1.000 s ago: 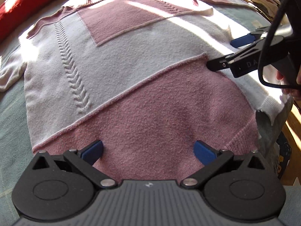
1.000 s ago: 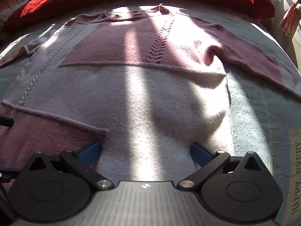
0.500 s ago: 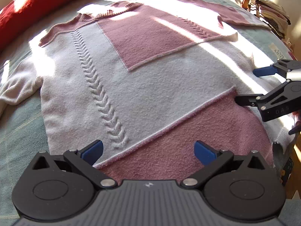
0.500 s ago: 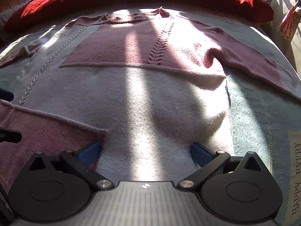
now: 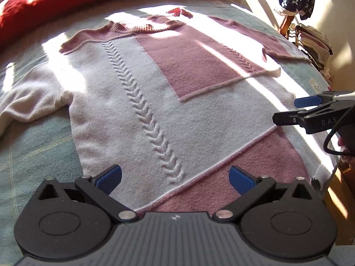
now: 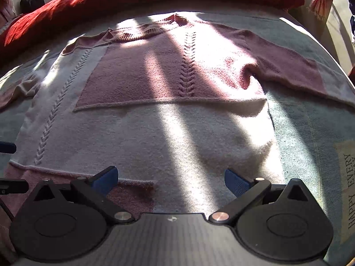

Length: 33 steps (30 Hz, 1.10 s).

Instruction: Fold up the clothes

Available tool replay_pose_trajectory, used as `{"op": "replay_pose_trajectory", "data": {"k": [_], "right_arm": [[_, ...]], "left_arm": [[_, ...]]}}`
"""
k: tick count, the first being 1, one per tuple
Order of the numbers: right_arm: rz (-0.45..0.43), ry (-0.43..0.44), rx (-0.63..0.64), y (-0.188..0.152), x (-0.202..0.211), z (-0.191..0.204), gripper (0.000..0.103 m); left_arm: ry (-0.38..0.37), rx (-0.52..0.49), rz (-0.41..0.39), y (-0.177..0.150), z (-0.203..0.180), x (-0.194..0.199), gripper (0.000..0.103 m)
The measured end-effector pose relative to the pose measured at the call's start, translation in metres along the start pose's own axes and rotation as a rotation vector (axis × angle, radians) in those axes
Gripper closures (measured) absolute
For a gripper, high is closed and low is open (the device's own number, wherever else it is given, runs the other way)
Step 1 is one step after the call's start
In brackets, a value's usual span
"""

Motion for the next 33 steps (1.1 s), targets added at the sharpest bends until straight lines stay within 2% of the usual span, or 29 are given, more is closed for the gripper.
{"op": "replay_pose_trajectory", "data": {"k": [3,8,13,14,19,22,26,28,30,33], "right_arm": [[-0.013,0.016,-0.024,0.014,0.003,0.017,0.0],[-0.018,0.009,-0.044,0.027,0.004,0.037,0.0],[0.039,-0.001,-0.055,0.025,-0.007,0.054,0.0],[0.038,-0.004,-0.051,0.027,-0.007,0.059,0.0],[0.021,0.02,-0.018,0.044,-0.008,0.09,0.0],[0.017,0.048,-0.006,0.06,-0.009,0.113,0.0],[0.011,0.06,0.031,0.076,-0.01,0.14,0.0],[0.009,0.063,0.069,0.082,-0.011,0.155,0.0],[0.017,0.065,0.095,0.086,-0.013,0.167,0.0],[0.029,0.064,0.124,0.092,-0.017,0.183,0.0]], "left_arm": [[-0.042,-0.018,-0.02,0.018,0.013,-0.018,0.001],[-0.097,-0.048,0.017,0.006,0.018,-0.034,0.001],[-0.14,-0.073,0.08,-0.018,0.027,-0.006,0.001],[-0.131,-0.073,0.083,-0.02,0.033,0.003,0.001],[0.017,-0.009,0.003,-0.01,0.1,0.051,0.001],[0.14,0.083,-0.058,-0.007,0.16,0.08,0.001],[0.241,0.243,-0.157,-0.009,0.23,0.113,0.001],[0.196,0.366,-0.226,-0.01,0.26,0.123,0.001],[0.107,0.495,-0.298,-0.012,0.287,0.125,0.001],[0.045,0.601,-0.347,-0.015,0.314,0.118,0.001]]}}
Point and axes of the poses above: each gripper's, at about its wrist camera, not at the fingertips, and x roughly against the way its jaws point, z to its left, y to its top, the point moved 5 cm from there along -x, roughly the way its jaws point, and after that the axes turned 12 degrees about -y, right-handed, at the moved point
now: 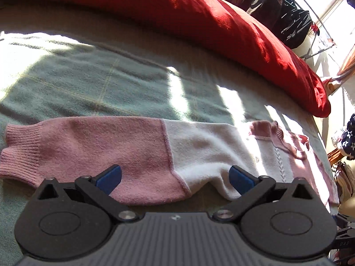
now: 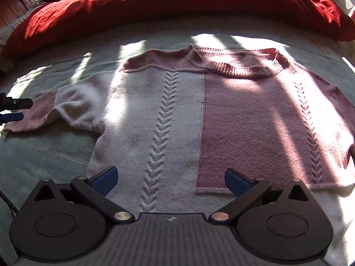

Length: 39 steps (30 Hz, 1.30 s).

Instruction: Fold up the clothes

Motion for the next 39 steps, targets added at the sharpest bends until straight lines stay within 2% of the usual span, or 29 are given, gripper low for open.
{"op": "replay_pose_trajectory", "data": {"k": [3,5,7,9,10,13,17,20,22,25,27,32,35,39], "right_arm": [[0.006,0.002,0.035,0.008,-0.004,0.013,0.0],[0.007,0.001,0.066,0.012,-0.005,0.022,0.0],[0.007,-0.007,0.095,0.015,-0.007,0.027,0.0],[0.012,-0.012,0.108,0.017,-0.009,0.029,0.0],[0.017,-0.013,0.107,0.017,-0.01,0.03,0.0],[0.027,-0.015,0.098,0.018,-0.012,0.03,0.0],[0.02,-0.012,0.108,0.021,-0.007,0.035,0.0],[0.003,0.002,0.127,0.025,-0.001,0.043,0.0],[-0.017,0.037,0.149,0.028,0.005,0.053,0.0],[-0.029,0.151,0.194,0.032,0.01,0.081,0.0],[-0.032,0.229,0.241,0.035,0.011,0.108,0.0],[-0.059,0.414,0.383,0.042,0.007,0.182,0.0],[-0.093,0.447,0.499,0.046,-0.005,0.223,0.0],[-0.181,0.433,0.658,0.052,-0.02,0.26,0.0]], "left_arm": [[0.032,0.077,-0.011,0.004,0.03,-0.007,0.001],[0.041,0.091,-0.032,0.005,0.049,-0.004,0.001],[0.073,0.029,-0.041,0.008,0.061,0.002,0.001],[0.176,-0.078,-0.021,0.014,0.07,0.006,0.001],[0.203,-0.103,-0.012,0.016,0.075,0.007,0.001],[0.222,-0.13,0.016,0.023,0.085,0.009,0.001],[0.245,-0.181,0.024,0.029,0.07,0.015,0.001],[0.226,-0.185,0.005,0.023,0.062,0.021,0.001],[0.231,-0.183,0.005,0.017,0.062,0.023,0.001],[0.316,-0.181,0.042,0.007,0.086,0.02,0.001],[0.318,-0.214,0.021,0.008,0.09,0.023,0.001],[0.329,-0.234,0.026,0.019,0.099,0.021,0.001],[0.318,-0.233,0.027,0.022,0.103,0.023,0.001],[0.303,-0.242,0.025,0.021,0.105,0.025,0.001]]}}
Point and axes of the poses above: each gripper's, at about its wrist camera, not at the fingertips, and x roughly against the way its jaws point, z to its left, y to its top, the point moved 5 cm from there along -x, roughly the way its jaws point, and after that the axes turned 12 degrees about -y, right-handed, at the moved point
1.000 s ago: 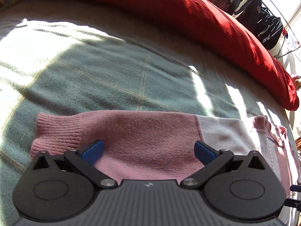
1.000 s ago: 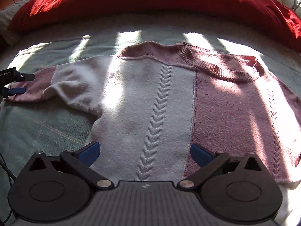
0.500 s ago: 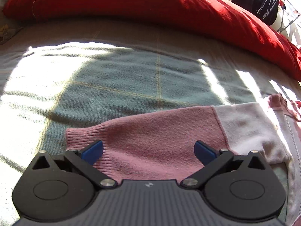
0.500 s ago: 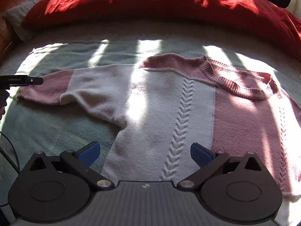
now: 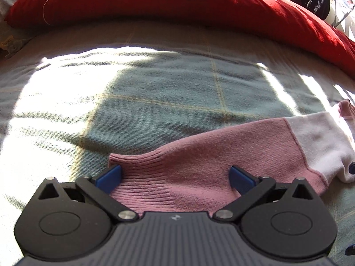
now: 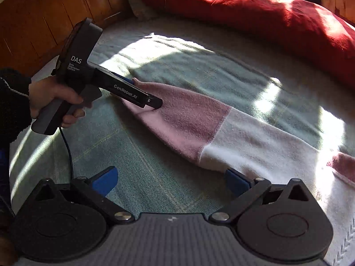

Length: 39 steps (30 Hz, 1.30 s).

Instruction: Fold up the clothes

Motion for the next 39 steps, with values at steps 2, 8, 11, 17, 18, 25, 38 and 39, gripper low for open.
{"op": "replay_pose_trajectory", "data": {"k": [2,8,11,17,18,25,38,39], "right_arm": [[0.001,-0.013,0.062,0.002,-0.013,0.003,0.0],[0.077,-0.006,0.073,-0.004,-0.054,-0.004,0.0],[0.097,0.023,0.0,0.0,-0.054,-0.006,0.0],[0.143,0.311,-0.063,0.001,-0.018,0.03,0.0],[0.098,0.268,-0.044,0.003,-0.009,0.031,0.0],[0.129,-0.053,-0.06,-0.01,-0.024,-0.017,0.0],[0.138,0.056,-0.013,-0.008,-0.006,-0.021,0.0],[0.13,0.024,-0.022,-0.004,-0.011,-0.028,0.0]], "left_arm": [[-0.007,-0.003,-0.003,0.0,0.001,0.001,0.001],[-0.015,-0.003,-0.017,-0.001,0.002,0.001,0.001],[-0.02,0.002,-0.027,-0.002,0.003,0.001,0.001],[-0.023,0.005,-0.022,-0.002,0.003,0.002,0.001],[-0.024,0.006,-0.02,-0.001,0.002,0.003,0.001],[-0.054,0.065,-0.084,0.0,-0.007,0.028,0.001],[-0.072,-0.108,-0.05,-0.001,-0.042,0.027,0.001],[-0.082,-0.114,-0.045,0.0,-0.044,0.024,0.001]]}}
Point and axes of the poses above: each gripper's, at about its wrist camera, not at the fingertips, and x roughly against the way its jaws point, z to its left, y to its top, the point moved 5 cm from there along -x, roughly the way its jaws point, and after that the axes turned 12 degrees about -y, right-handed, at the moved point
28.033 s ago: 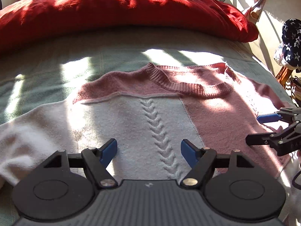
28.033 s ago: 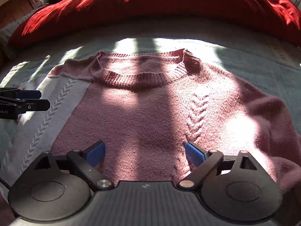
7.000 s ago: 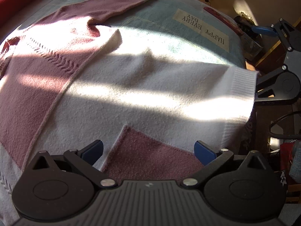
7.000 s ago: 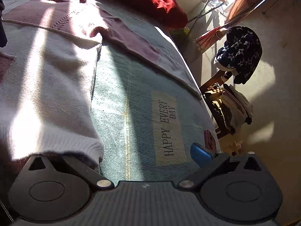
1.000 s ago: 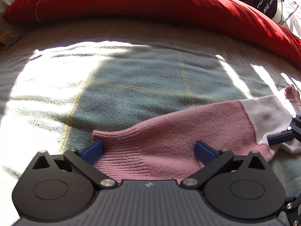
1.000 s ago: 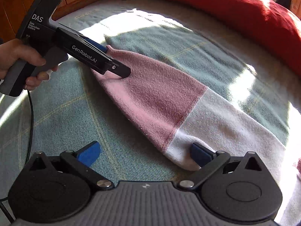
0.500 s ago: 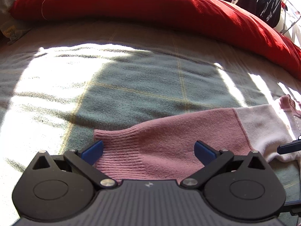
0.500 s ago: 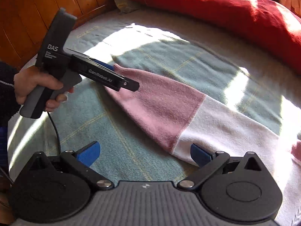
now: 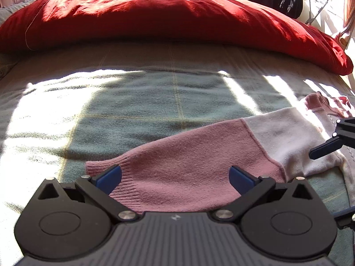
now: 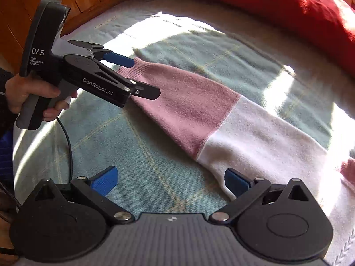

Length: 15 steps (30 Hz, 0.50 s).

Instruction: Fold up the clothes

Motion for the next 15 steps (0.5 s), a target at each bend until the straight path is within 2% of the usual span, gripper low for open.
{"op": "replay_pose_trajectory", "data": {"k": [2,4,6,8,10,13,15], "right_arm": [[0.012,-0.017,-0.028,0.005,-0.012,-0.004,0.0],[0.04,-0.02,-0.059,0.008,-0.028,-0.003,0.0],[0.098,0.033,-0.056,0.007,-0.037,0.012,0.0],[0.094,0.1,0.034,0.005,-0.027,0.028,0.0],[0.083,0.156,0.038,0.005,-0.014,0.03,0.0],[-0.001,0.066,0.002,0.015,-0.006,0.017,0.0],[-0.005,0.022,-0.045,0.024,-0.018,0.007,0.0]], "left_arm": [[0.001,-0.009,0.023,0.0,-0.002,-0.009,0.001],[0.042,-0.016,0.07,-0.005,0.001,-0.019,0.001],[0.121,-0.018,0.096,-0.012,0.009,-0.019,0.0],[0.138,0.01,0.086,-0.016,0.017,-0.011,0.0],[0.144,0.05,0.078,-0.015,0.023,-0.003,0.001],[0.099,0.065,0.049,-0.006,0.018,-0.001,0.001],[0.061,0.062,0.041,0.001,0.012,-0.006,0.001]]}}
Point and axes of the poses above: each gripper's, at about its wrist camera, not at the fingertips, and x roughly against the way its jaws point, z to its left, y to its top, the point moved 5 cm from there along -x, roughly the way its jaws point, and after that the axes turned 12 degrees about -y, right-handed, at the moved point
